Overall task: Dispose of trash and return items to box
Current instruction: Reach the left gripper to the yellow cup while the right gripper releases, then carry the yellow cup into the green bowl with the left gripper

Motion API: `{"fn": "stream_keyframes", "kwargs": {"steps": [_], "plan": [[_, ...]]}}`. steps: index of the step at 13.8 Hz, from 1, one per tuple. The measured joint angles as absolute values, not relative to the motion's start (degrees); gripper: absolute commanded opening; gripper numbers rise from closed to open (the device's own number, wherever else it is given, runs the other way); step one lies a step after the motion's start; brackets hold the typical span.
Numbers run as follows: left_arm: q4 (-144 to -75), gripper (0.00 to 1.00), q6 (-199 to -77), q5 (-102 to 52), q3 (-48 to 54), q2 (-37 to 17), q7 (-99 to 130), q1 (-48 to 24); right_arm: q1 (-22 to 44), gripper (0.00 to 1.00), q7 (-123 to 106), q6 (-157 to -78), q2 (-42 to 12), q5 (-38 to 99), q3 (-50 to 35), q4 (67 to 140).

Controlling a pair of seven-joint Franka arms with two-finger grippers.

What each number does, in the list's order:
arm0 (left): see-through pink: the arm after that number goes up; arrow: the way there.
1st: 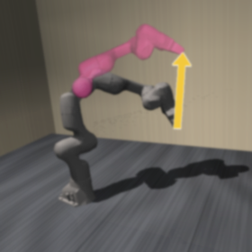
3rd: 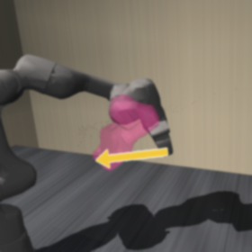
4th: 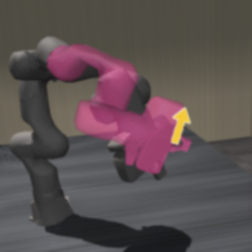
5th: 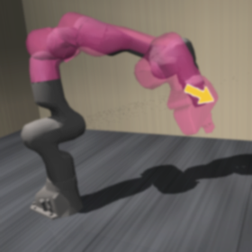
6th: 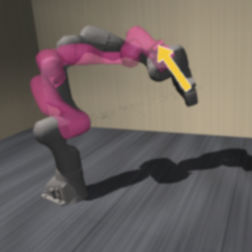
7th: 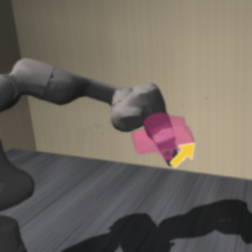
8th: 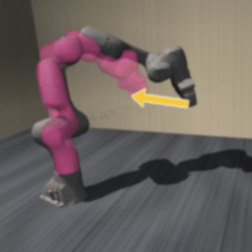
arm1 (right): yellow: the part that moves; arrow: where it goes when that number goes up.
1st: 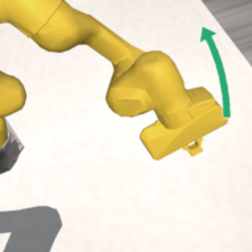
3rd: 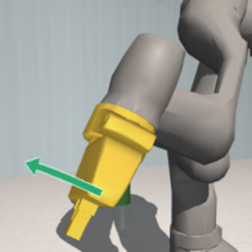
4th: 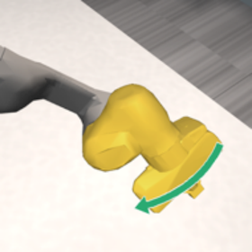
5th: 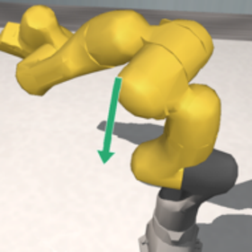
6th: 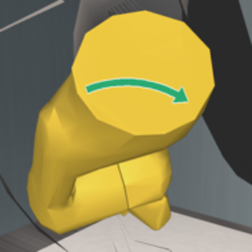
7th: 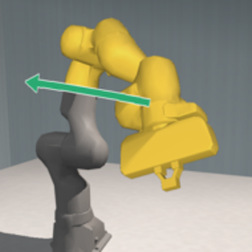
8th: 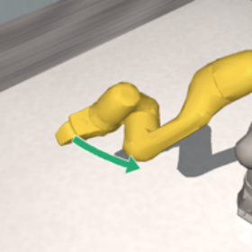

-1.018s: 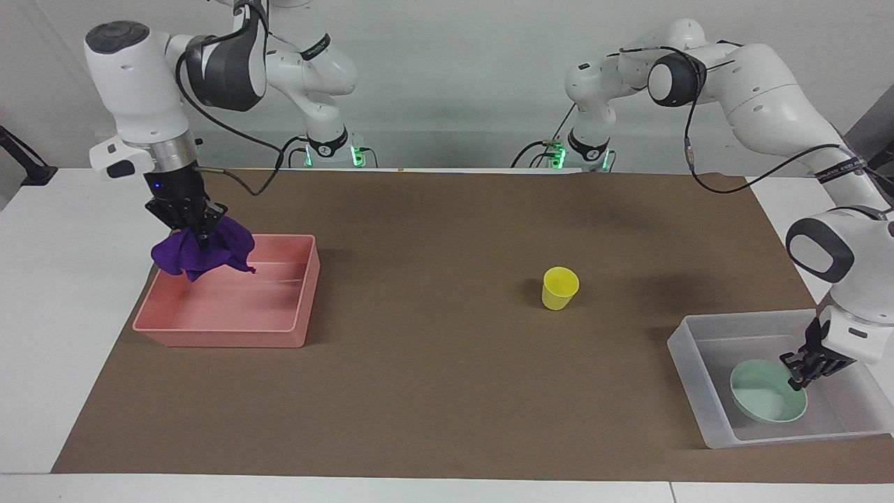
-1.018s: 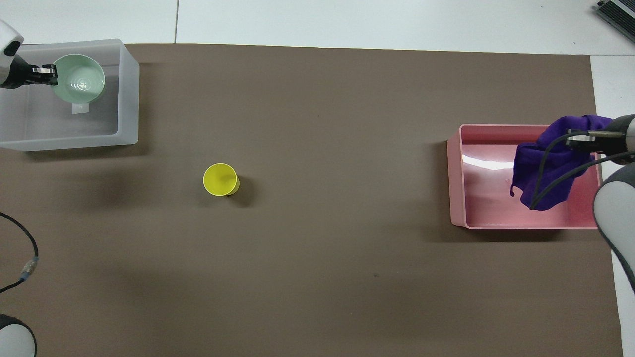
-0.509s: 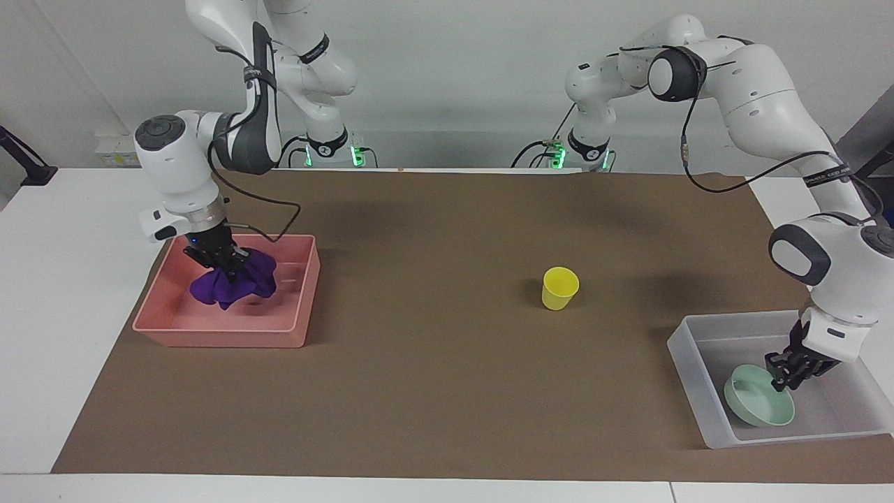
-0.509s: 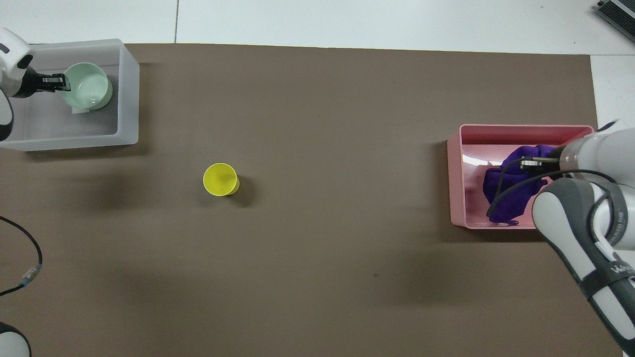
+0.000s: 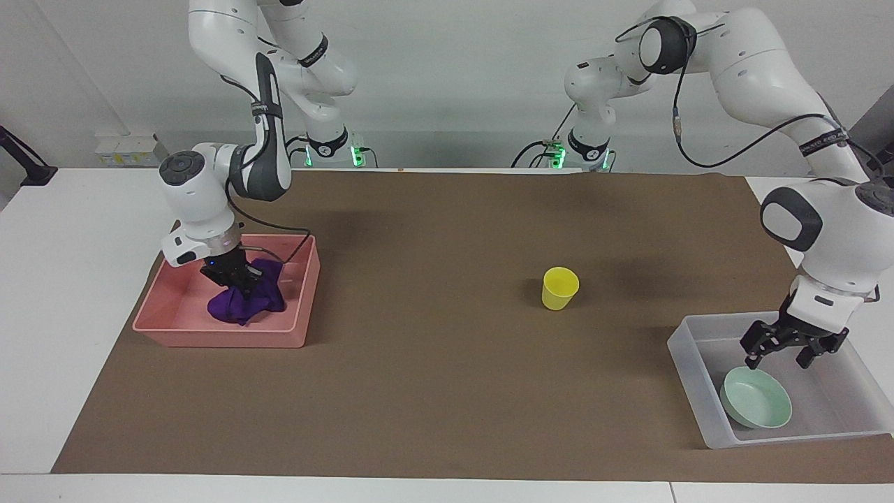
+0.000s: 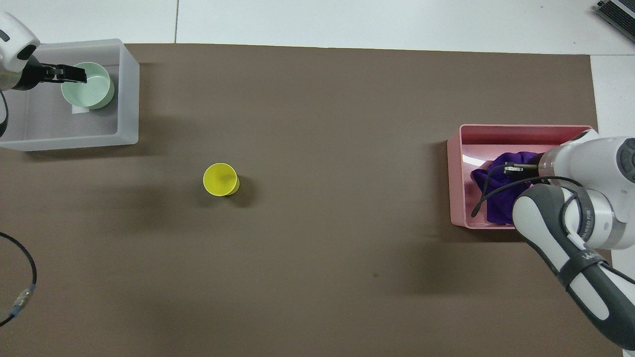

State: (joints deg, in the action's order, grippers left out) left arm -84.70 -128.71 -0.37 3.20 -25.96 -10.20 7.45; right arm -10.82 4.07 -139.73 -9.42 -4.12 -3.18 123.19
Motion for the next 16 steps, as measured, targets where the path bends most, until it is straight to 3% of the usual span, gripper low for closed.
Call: {"fn": "stream_keyframes", "kwargs": {"steps": [5, 12, 13, 15, 16], "plan": [[-98.66, 1.00, -123.69, -0.37, 3.38, -13.21, -3.32, -0.08, -9.94, 1.00, 4.39, -136.92, -7.40, -4.07, -3.99, 121.42], [-115.14, 1.00, -133.29, 0.88, 3.58, -9.02, 5.80, -12.07, -0.90, 1.00, 15.30, -121.60, 0.99, -3.97, -4.53, 115.27], [-117.16, 0.96, -134.88, 0.88, 3.57, -8.80, 6.46, -12.81, -0.88, 1.00, 15.30, -117.85, 2.33, -3.97, -4.52, 113.27], [-119.44, 0.18, -136.45, 0.88, 3.57, -8.82, 8.07, -14.09, -0.99, 1.00, 15.31, -108.83, 4.45, -3.96, -4.31, 107.42], [-120.05, 0.00, -136.74, 0.88, 3.56, -8.82, 8.77, -14.49, -1.00, 1.00, 15.31, -104.63, 5.12, -3.96, -4.23, 104.25]]}}
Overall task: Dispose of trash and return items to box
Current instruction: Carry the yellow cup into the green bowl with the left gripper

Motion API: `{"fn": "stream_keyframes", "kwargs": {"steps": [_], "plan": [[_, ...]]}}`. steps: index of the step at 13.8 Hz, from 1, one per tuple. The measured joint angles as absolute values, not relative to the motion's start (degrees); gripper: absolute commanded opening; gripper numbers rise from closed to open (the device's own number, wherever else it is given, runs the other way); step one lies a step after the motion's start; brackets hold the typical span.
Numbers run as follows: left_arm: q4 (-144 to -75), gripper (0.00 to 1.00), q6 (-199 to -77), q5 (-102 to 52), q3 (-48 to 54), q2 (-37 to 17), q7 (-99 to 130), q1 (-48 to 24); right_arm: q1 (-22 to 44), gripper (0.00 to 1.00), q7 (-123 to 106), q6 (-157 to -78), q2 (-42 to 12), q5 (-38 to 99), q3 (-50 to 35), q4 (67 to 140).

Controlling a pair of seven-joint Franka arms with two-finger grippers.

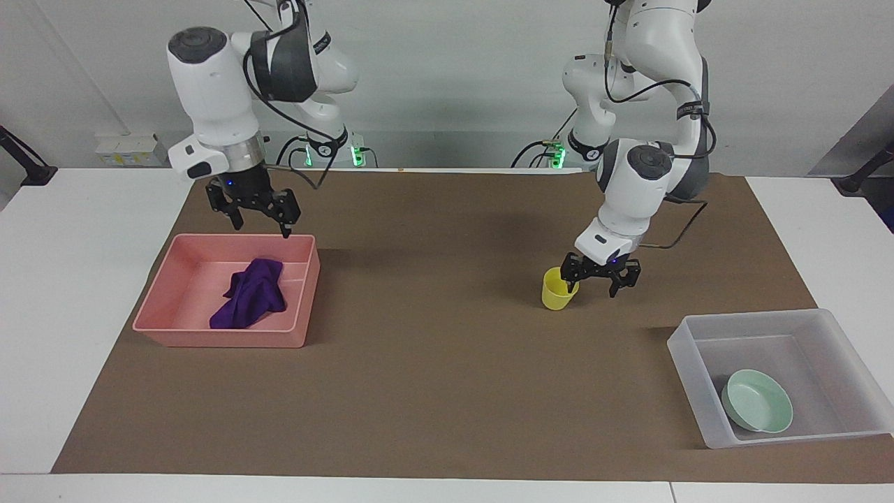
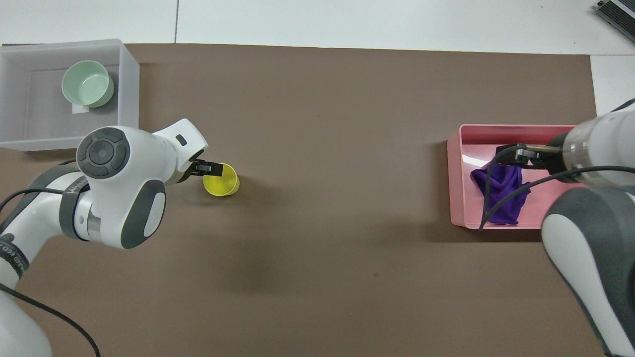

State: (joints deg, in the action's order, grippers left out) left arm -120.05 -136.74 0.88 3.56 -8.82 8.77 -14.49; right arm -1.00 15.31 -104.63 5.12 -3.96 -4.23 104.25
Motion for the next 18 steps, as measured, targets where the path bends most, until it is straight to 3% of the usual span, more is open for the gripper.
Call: {"fn": "stream_keyframes", "kwargs": {"steps": [6, 11, 18], "plan": [[-120.56, 0.00, -137.24, 0.89, 3.57, -8.76, 11.78, -14.82, -1.82, 1.00, 14.20, -92.06, 5.53, -3.70, -3.06, 94.60], [-117.38, 0.00, -132.24, 0.93, 3.13, -7.11, 12.94, -14.76, 0.34, 1.00, 5.20, -89.93, 5.50, -1.16, 6.43, 93.38], [-106.44, 0.00, -130.41, 1.12, 2.17, -8.19, 13.03, -6.04, 2.23, 1.00, 4.65, -89.53, 5.43, -1.15, 6.49, 93.69]]}}
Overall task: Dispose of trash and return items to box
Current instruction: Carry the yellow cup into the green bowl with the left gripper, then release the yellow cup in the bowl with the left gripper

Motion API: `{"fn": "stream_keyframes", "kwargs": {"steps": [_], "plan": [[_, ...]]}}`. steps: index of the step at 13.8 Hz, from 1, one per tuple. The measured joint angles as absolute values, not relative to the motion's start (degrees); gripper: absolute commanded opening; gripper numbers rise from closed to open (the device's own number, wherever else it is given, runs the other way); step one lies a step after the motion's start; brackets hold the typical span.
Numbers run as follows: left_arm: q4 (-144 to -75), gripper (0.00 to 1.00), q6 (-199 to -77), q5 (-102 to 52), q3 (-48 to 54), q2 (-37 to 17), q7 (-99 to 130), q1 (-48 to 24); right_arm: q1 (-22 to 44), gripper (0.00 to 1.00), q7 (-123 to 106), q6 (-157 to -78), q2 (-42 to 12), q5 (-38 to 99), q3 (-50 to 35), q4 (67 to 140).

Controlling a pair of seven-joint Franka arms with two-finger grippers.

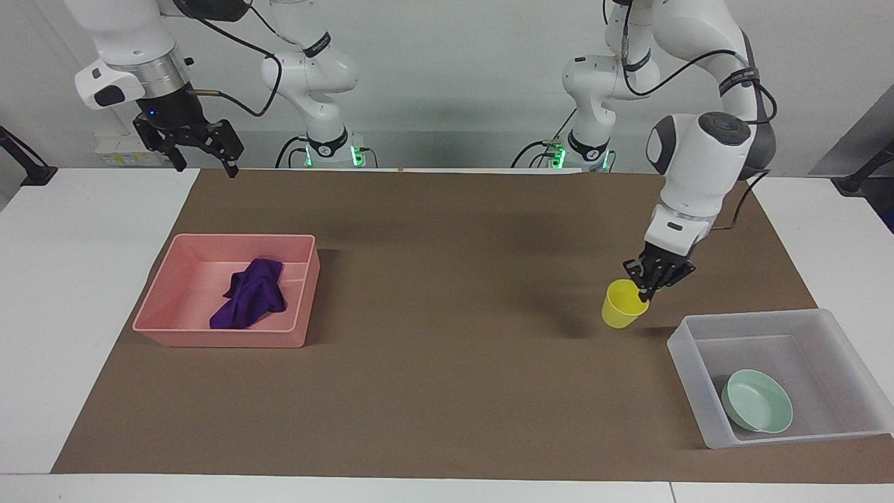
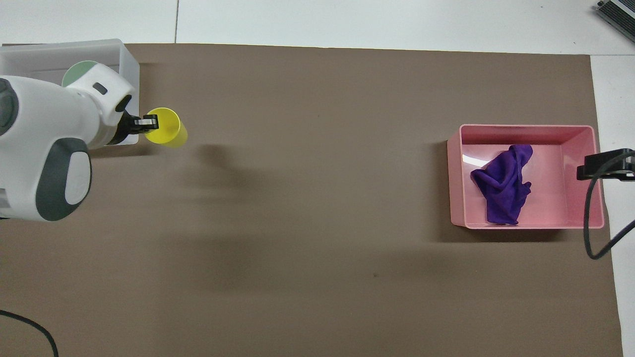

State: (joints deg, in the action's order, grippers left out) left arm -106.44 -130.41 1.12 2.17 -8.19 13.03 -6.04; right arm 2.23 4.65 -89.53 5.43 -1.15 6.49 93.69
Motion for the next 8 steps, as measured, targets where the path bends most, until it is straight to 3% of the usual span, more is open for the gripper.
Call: {"fn": "stream_keyframes", "kwargs": {"steps": [8], "plan": [[-90.10, 0.00, -129.28, 1.12, 1.96, -18.91, 12.84, 7.46, 2.44, 1.00, 4.65, -89.50, 5.67, -1.17, 5.25, 94.83]]}}
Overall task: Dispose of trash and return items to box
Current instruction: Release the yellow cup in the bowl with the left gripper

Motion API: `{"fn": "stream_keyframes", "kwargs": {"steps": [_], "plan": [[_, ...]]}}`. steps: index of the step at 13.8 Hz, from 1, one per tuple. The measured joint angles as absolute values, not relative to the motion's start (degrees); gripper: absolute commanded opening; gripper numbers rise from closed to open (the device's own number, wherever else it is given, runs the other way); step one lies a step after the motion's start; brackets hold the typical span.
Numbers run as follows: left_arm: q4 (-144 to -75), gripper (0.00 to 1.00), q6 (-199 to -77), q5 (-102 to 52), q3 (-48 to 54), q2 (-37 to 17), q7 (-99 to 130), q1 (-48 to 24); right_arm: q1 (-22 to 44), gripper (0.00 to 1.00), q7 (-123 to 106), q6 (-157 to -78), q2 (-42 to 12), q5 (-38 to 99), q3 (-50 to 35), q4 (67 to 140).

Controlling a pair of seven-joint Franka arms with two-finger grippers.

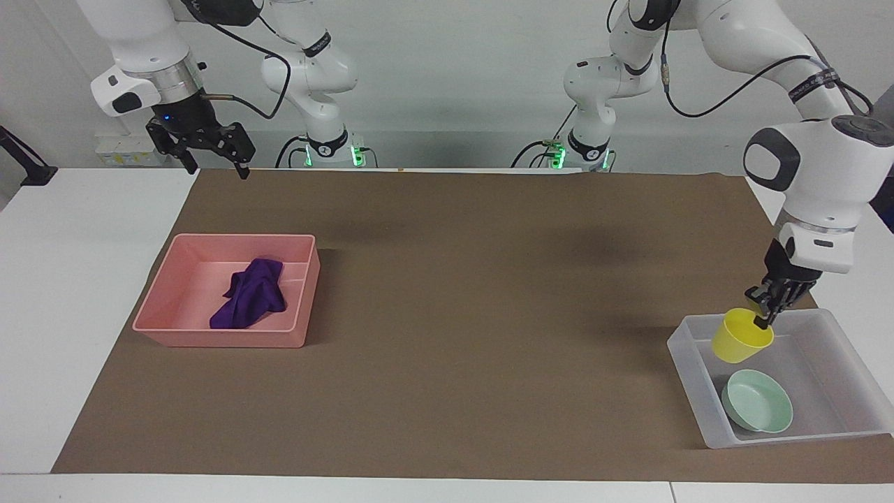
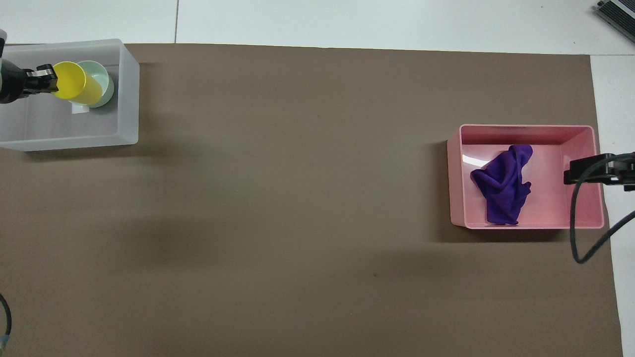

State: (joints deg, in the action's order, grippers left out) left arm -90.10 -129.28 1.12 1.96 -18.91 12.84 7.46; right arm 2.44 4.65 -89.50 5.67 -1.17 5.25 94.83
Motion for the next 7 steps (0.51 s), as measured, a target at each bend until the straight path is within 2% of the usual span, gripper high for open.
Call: {"fn": "stream_keyframes", "kwargs": {"steps": [4, 7], "plan": [[-79.85, 0.00, -128.72, 1.12, 2.00, -28.49, 12.86, 9.50, 2.44, 1.00, 4.65, -89.50, 5.70, -1.17, 5.25, 94.92], [-76.01, 0.00, -130.24, 1.12, 1.97, -33.74, 12.96, 10.29, 2.44, 1.00, 4.65, -89.50, 5.72, -1.17, 5.25, 94.98]]}}
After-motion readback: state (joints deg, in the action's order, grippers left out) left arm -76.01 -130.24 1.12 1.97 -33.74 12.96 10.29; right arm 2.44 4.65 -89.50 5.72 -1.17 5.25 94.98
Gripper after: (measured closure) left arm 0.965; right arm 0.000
